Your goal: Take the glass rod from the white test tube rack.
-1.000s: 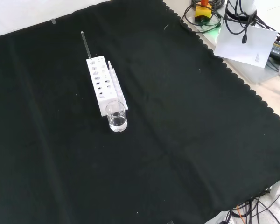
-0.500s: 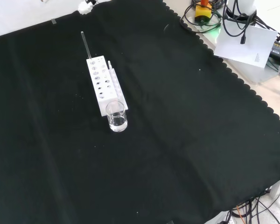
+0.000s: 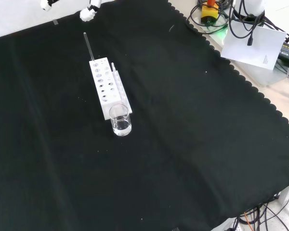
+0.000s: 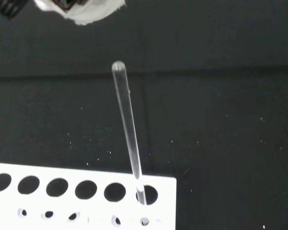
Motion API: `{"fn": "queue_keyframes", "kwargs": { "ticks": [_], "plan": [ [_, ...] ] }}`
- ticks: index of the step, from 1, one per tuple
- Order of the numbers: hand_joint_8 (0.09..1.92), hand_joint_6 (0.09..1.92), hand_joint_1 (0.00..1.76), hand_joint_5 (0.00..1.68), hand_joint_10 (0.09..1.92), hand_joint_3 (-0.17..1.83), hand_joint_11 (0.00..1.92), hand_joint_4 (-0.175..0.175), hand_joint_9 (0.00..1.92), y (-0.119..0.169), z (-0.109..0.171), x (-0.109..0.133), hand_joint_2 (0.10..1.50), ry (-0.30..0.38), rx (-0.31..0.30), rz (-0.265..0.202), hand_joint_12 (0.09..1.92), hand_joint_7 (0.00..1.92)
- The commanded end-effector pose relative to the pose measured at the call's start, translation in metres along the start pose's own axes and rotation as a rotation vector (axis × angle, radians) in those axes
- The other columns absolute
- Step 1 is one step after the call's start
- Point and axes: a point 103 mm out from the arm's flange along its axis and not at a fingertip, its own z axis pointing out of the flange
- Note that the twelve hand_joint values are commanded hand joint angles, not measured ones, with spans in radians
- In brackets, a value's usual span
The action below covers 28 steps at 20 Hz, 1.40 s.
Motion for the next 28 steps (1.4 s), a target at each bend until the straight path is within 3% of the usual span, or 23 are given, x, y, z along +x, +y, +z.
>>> {"fn": "queue_keyframes", "kwargs": {
  "ticks": [1,18,21,25,28],
  "plan": [
    [0.93,0.09,0.77,0.16,0.95,0.73,0.0,-0.175,0.14,-0.002,0.015,0.002,0.71,0.004,0.002,-0.005,1.42,0.04],
    [0.98,0.09,0.77,0.31,0.93,0.72,0.31,-0.175,0.51,0.001,0.054,0.005,0.74,0.036,0.017,-0.027,1.39,0.42],
    [0.97,0.09,0.77,0.34,0.9,0.71,0.41,-0.175,0.61,0.005,0.062,0.007,0.75,0.037,0.021,-0.03,1.36,0.52],
    [1.01,0.1,0.78,0.4,0.93,0.7,0.68,-0.175,0.81,0.01,0.074,0.008,0.77,0.033,0.018,-0.036,1.3,0.72],
    [1.04,0.23,0.8,0.46,0.96,0.69,0.82,-0.175,0.93,0.01,0.073,0.009,0.78,0.026,0.013,-0.044,1.25,0.85]
  ]
}}
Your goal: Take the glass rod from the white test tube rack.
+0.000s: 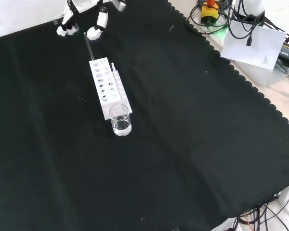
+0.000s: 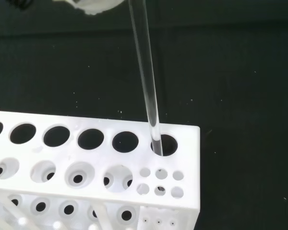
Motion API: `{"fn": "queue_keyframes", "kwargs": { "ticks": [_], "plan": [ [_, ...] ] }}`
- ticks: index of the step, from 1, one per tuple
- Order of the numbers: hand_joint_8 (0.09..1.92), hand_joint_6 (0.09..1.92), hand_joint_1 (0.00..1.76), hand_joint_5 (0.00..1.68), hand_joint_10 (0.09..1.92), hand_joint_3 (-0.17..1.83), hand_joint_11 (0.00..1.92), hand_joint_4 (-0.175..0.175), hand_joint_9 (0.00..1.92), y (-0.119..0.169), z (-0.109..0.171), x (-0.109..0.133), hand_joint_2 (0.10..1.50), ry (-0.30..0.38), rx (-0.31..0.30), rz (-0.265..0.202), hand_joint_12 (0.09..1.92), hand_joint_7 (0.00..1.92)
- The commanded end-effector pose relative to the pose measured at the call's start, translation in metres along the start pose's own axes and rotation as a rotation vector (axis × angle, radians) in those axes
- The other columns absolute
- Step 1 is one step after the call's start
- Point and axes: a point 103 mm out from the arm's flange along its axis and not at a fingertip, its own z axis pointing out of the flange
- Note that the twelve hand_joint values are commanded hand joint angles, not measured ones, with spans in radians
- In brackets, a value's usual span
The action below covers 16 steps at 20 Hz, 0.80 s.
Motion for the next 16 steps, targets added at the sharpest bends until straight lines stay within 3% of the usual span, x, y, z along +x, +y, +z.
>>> {"fn": "queue_keyframes", "kwargs": {
  "ticks": [1,3,5,11,16],
  "plan": [
    [1.04,0.36,0.81,0.47,0.97,0.69,0.87,-0.175,0.97,0.001,0.001,0.003,0.78,-0.009,-0.004,-0.014,1.24,0.9],
    [1.04,0.64,0.82,0.46,0.98,0.69,0.94,-0.175,1.03,0.003,0.002,0.005,0.79,-0.006,0.003,-0.021,1.22,0.96],
    [1.04,0.79,0.83,0.45,0.98,0.69,0.96,-0.175,1.05,0.005,0.004,0.007,0.79,-0.01,0.01,-0.024,1.21,0.98],
    [0.97,0.93,0.84,0.58,0.89,0.69,0.96,-0.175,1.05,0.011,0.011,0.002,0.79,-0.001,0.032,-0.018,1.22,0.93],
    [0.88,0.96,0.87,0.68,0.73,0.7,1.1,-0.175,1.24,0.013,0.012,0.004,0.78,-0.003,0.026,-0.035,1.13,1.0]
  ]
}}
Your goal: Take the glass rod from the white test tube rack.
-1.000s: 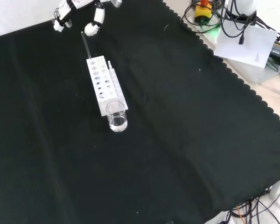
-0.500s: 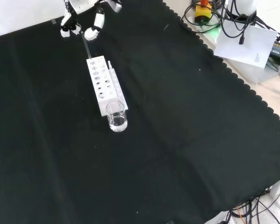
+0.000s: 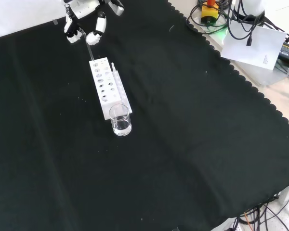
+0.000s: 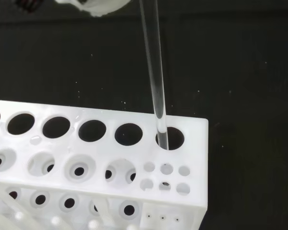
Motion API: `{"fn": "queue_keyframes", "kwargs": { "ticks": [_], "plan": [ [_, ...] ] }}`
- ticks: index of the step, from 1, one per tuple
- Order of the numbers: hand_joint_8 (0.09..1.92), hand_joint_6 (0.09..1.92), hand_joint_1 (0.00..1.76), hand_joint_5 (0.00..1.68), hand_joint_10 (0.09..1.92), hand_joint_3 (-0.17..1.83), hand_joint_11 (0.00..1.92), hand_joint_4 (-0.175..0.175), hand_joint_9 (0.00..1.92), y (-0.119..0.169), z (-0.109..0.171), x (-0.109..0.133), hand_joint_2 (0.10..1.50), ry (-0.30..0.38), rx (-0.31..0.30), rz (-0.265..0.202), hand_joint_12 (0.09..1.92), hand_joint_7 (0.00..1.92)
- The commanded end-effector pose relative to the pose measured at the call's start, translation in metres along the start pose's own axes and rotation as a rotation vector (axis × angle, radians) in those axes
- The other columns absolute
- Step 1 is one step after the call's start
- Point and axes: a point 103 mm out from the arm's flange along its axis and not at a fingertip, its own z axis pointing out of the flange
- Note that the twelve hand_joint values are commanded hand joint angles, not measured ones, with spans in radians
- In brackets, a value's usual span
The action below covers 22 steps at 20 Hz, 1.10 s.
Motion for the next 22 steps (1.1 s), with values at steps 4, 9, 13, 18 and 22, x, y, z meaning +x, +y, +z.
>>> {"fn": "queue_keyframes", "kwargs": {
  "ticks": [4,9,13,18,22],
  "plan": [
    [0.84,0.96,0.93,0.71,0.69,0.71,1.31,-0.175,1.42,0.003,-0.002,0.01,0.78,-0.009,-0.007,-0.041,1.01,1.1],
    [0.85,0.96,1.0,0.74,0.66,0.73,1.43,-0.175,1.49,0.003,0.001,0.009,0.77,-0.013,-0.001,-0.039,0.92,1.15],
    [0.92,1.06,1.11,0.89,0.67,0.53,1.63,-0.175,1.58,0.004,0.003,0.004,0.87,-0.025,-0.025,-0.039,0.71,1.23],
    [1.02,0.79,1.28,1.03,0.85,0.49,1.59,-0.175,1.51,0.003,-0.006,0.005,0.83,-0.039,-0.08,-0.038,0.53,1.19],
    [1.05,0.63,1.3,1.09,0.91,0.42,1.55,-0.175,1.48,-0.004,-0.02,0.009,0.85,-0.025,-0.123,-0.054,0.58,1.17]
  ]
}}
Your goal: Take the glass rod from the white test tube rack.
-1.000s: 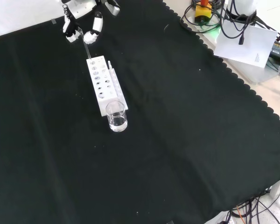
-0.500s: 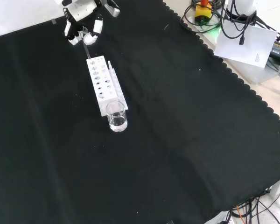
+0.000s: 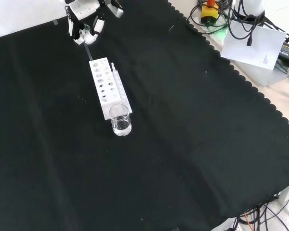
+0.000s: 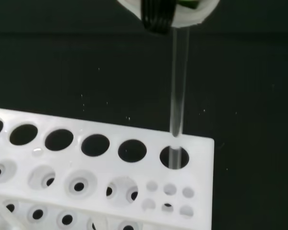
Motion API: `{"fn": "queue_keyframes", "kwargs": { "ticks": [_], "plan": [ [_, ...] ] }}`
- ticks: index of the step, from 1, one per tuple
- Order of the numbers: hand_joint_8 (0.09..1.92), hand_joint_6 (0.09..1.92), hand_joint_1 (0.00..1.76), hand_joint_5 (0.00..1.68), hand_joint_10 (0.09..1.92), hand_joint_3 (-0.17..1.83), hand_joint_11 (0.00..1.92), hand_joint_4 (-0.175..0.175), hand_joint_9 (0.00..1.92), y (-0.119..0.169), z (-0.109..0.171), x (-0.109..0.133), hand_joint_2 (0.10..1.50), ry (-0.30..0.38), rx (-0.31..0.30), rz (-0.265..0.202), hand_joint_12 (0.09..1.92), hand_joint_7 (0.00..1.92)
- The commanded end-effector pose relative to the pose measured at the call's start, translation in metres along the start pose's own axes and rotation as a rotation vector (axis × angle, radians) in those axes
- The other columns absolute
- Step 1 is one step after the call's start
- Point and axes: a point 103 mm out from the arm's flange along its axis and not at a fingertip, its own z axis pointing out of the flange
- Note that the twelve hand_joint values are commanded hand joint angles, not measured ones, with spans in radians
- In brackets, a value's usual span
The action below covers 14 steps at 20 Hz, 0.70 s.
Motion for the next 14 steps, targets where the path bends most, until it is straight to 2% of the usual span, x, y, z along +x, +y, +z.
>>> {"fn": "queue_keyframes", "kwargs": {
  "ticks": [1,4,8,14],
  "plan": [
    [1.05,0.59,1.3,1.1,0.91,0.39,1.55,-0.175,1.49,-0.009,-0.023,0.005,0.86,0.007,-0.063,-0.016,0.59,1.17],
    [1.03,0.56,1.3,1.12,0.9,0.34,1.56,-0.175,1.5,-0.016,-0.035,0.006,0.88,0.01,-0.054,-0.019,0.6,1.17],
    [1.03,0.52,1.31,1.13,0.88,0.31,1.56,-0.175,1.52,-0.034,-0.06,0.006,0.89,0.033,-0.078,-0.018,0.6,1.17],
    [1.02,0.5,1.31,1.13,0.86,0.26,1.58,-0.175,1.53,-0.061,-0.099,0.01,0.92,0.051,-0.077,-0.022,0.6,1.17]
  ]
}}
